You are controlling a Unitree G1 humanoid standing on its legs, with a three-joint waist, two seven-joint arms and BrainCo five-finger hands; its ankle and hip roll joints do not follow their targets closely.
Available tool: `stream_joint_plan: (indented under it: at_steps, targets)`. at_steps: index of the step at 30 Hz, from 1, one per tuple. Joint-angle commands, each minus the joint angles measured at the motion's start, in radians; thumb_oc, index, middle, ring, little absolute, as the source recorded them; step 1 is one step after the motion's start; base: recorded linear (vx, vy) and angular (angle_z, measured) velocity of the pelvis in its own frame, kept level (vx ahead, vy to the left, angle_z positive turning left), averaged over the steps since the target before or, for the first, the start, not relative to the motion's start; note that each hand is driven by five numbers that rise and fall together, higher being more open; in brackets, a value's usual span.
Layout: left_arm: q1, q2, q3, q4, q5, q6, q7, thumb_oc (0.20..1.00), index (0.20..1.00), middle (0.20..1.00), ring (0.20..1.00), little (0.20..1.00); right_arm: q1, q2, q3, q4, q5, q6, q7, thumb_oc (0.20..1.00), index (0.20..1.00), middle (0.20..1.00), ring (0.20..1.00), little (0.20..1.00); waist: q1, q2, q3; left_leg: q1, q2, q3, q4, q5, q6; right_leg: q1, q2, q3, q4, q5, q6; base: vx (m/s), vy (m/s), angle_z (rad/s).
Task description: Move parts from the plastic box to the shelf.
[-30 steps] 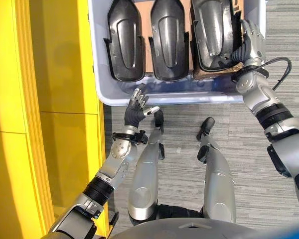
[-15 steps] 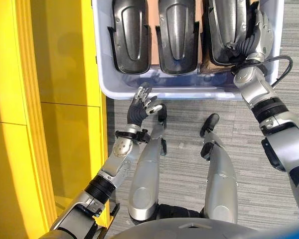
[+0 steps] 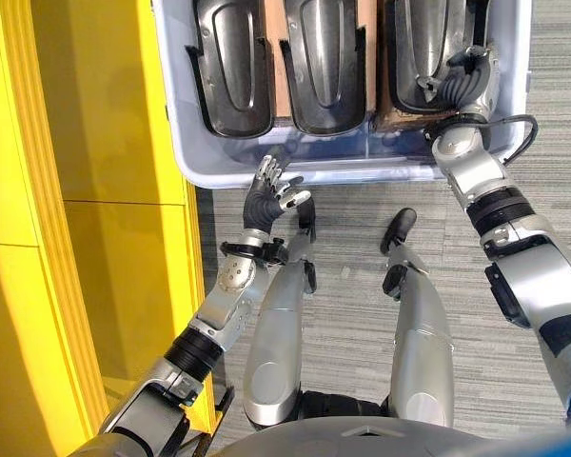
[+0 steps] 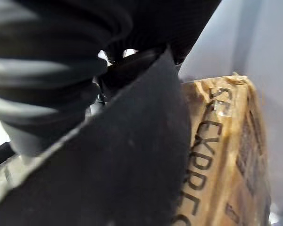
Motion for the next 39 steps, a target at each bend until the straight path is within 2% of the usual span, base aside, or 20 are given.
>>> stream_joint_plan:
  at_steps: [1, 7, 9, 12, 18, 21, 24, 25, 27, 30, 32, 33, 36, 39]
  targets:
    - [0.048, -0.022, -0.044, -0.073, 0.017, -0.018, 0.025, 1.0, 1.0, 1.0, 1.0, 1.0, 0.08, -0.058, -0.043, 0.036, 0.07, 0.007, -0.064, 1.0, 1.0, 1.0, 1.0, 1.0, 0.001, 0.048, -0.035, -0.065, 0.012, -0.062, 0.039, -0.012, -0.037, -0.001, 0.018, 0.048, 0.048, -0.03, 0.055, 0.0, 0.0, 0.0]
    - [0.043, -0.034, -0.046, -0.077, 0.026, -0.009, 0.038, 1.0, 1.0, 1.0, 1.0, 1.0, 0.097, -0.046, -0.06, 0.016, 0.1, -0.003, -0.06, 1.0, 1.0, 1.0, 1.0, 1.0, -0.008, 0.046, -0.035, -0.061, 0.014, -0.055, 0.039, -0.012, -0.037, -0.001, 0.022, 0.056, 0.043, -0.028, 0.053, 0.0, 0.0, 0.0]
    - [0.043, -0.034, -0.047, -0.082, 0.021, -0.006, 0.04, 1.0, 1.0, 1.0, 1.0, 1.0, 0.099, -0.045, -0.068, 0.01, 0.154, -0.018, -0.052, 1.0, 1.0, 1.0, 1.0, 1.0, -0.01, 0.044, -0.035, -0.057, 0.016, -0.053, 0.038, -0.013, -0.038, 0.002, 0.022, 0.057, 0.041, -0.027, 0.053, 0.0, 0.0, 0.0]
    - [0.045, -0.03, -0.045, -0.091, 0.019, 0.001, 0.047, 1.0, 1.0, 1.0, 1.0, 1.0, 0.117, -0.039, -0.09, -0.023, 0.199, -0.044, 0.006, 1.0, 1.0, 1.0, 1.0, 1.0, -0.016, 0.041, -0.035, -0.049, 0.017, -0.05, 0.036, -0.014, -0.039, 0.005, 0.024, 0.062, 0.038, -0.026, 0.053, 0.0, 0.0, 0.0]
    - [0.06, -0.027, -0.029, -0.099, 0.024, 0.003, 0.042, 1.0, 1.0, 1.0, 1.0, 1.0, 0.149, -0.033, -0.085, -0.134, 0.161, -0.067, 0.125, 1.0, 1.0, 1.0, 1.0, 1.0, -0.025, 0.034, -0.035, -0.044, 0.02, -0.045, 0.038, -0.014, -0.039, 0.005, 0.027, 0.071, 0.037, -0.024, 0.052, 0.0, 0.0, 0.0]
    - [0.074, -0.024, -0.021, -0.109, 0.035, 0.005, 0.038, 1.0, 1.0, 1.0, 1.0, 1.0, 0.17, -0.025, -0.056, -0.258, 0.089, -0.075, 0.207, 1.0, 1.0, 1.0, 1.0, 1.0, -0.029, 0.029, -0.035, -0.04, 0.02, -0.042, 0.041, -0.013, -0.037, 0.008, 0.029, 0.074, 0.035, -0.022, 0.05, 0.0, -0.004, -0.03]
    - [0.088, -0.023, -0.015, -0.113, 0.04, 0.003, 0.033, 1.0, 1.0, 1.0, 1.0, 1.0, 0.192, -0.019, -0.029, -0.373, 0.029, -0.061, 0.243, 1.0, 1.0, 1.0, 1.0, 1.0, -0.033, 0.024, -0.035, -0.034, 0.019, -0.042, 0.043, -0.013, -0.036, 0.014, 0.029, 0.076, 0.032, -0.02, 0.051, 0.0, -0.008, -0.02]
    - [0.088, -0.023, -0.015, -0.113, 0.04, 0.003, 0.033, 1.0, 1.0, 1.0, 1.0, 1.0, 0.192, -0.019, -0.029, -0.373, 0.029, -0.061, 0.243, 1.0, 1.0, 1.0, 1.0, 1.0, -0.033, 0.024, -0.035, -0.034, 0.019, -0.042, 0.043, -0.013, -0.036, 0.014, 0.029, 0.076, 0.032, -0.02, 0.051, 0.0, -0.008, -0.04]
    - [0.107, -0.027, -0.011, -0.126, 0.055, -0.002, 0.026, 1.0, 1.0, 1.0, 1.0, 1.0, 0.234, -0.006, 0.007, -0.516, -0.032, -0.048, 0.242, 1.0, 1.0, 1.0, 1.0, 1.0, -0.04, 0.017, -0.035, -0.019, 0.019, -0.039, 0.038, -0.014, -0.033, 0.026, 0.031, 0.08, 0.025, -0.017, 0.051, 0.0, -0.003, -0.06]
    - [0.116, -0.029, -0.015, -0.121, 0.06, -0.013, 0.028, 1.0, 1.0, 1.0, 1.0, 1.0, 0.248, 0.0, 0.021, -0.571, -0.094, -0.071, 0.221, 1.0, 1.0, 1.0, 1.0, 1.0, -0.044, 0.014, -0.035, -0.009, 0.019, -0.039, 0.038, -0.015, -0.032, 0.035, 0.032, 0.083, 0.02, -0.015, 0.051, 0.0, 0.004, -0.05]
    - [0.122, -0.029, -0.017, -0.123, 0.066, -0.017, 0.031, 1.0, 1.0, 1.0, 1.0, 1.0, 0.256, -0.001, 0.021, -0.611, -0.187, -0.095, 0.203, 1.0, 1.0, 1.0, 1.0, 1.0, -0.046, 0.011, -0.035, -0.004, 0.02, -0.039, 0.038, -0.016, -0.03, 0.042, 0.032, 0.086, 0.016, -0.014, 0.051, 0.0, 0.008, -0.04]
    - [0.124, -0.028, -0.024, -0.119, 0.068, -0.024, 0.033, 1.0, 1.0, 1.0, 1.0, 1.0, 0.256, -0.005, 0.025, -0.649, -0.26, -0.102, 0.167, 1.0, 1.0, 1.0, 1.0, 1.0, -0.049, 0.011, -0.035, 0.001, 0.018, -0.039, 0.039, -0.018, -0.029, 0.047, 0.032, 0.087, 0.014, -0.013, 0.053, 0.0, 0.008, -0.04]
    - [0.123, -0.037, -0.041, -0.108, 0.076, -0.029, 0.047, 1.0, 1.0, 1.0, 1.0, 1.0, 0.256, -0.005, 0.02, -0.675, -0.318, -0.136, 0.092, 1.0, 1.0, 1.0, 1.0, 1.0, -0.054, 0.01, -0.035, 0.018, 0.016, -0.037, 0.035, -0.022, -0.026, 0.062, 0.033, 0.092, 0.004, -0.011, 0.053, 0.0, 0.011, 0.0]
    - [0.121, -0.043, -0.063, -0.101, 0.091, -0.047, 0.067, 1.0, 1.0, 1.0, 1.0, 1.0, 0.264, -0.003, -0.009, -0.705, -0.401, -0.214, -0.026, 1.0, 1.0, 1.0, 1.0, 1.0, -0.061, 0.012, -0.035, 0.03, 0.014, -0.034, 0.032, -0.025, -0.025, 0.072, 0.031, 0.095, -0.004, -0.009, 0.054, -0.01, 0.041, 0.0]
